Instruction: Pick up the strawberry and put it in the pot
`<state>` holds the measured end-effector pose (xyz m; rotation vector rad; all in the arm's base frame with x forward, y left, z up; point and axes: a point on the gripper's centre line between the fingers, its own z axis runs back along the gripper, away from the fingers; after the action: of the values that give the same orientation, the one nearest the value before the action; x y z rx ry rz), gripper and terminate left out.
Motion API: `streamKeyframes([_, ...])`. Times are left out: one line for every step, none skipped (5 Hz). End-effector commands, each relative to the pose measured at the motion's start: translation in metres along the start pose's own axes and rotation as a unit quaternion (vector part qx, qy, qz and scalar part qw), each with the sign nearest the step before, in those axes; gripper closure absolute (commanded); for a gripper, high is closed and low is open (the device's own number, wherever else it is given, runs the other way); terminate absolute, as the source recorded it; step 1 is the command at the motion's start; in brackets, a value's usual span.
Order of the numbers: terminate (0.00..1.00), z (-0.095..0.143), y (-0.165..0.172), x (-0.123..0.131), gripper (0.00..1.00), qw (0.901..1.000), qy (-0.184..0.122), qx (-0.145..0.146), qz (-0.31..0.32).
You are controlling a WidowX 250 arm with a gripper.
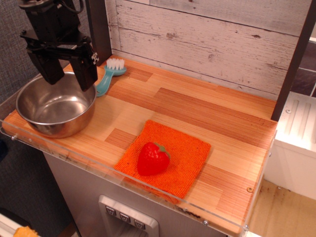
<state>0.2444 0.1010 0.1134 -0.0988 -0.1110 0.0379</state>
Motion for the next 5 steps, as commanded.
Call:
streamKeyframes([0.00,0.000,0.000,0.000,0.00,1.0000,0.000,0.000,0.000])
streamKeyframes([0.00,-0.013,-0.028,-0.005,0.00,0.9996,0.011,-0.009,-0.024])
streamKeyframes([0.00,-0.027,-0.064,-0.013,0.00,0.9972,0.010,0.006,-0.074])
streamKeyframes([0.00,-0.037,-0.087,-0.022,0.00,0.9939,0.005,0.020,-0.108])
streamKeyframes([0.00,-0.048,-0.101,-0.027,0.00,0.9919,0.003,0.024,-0.124])
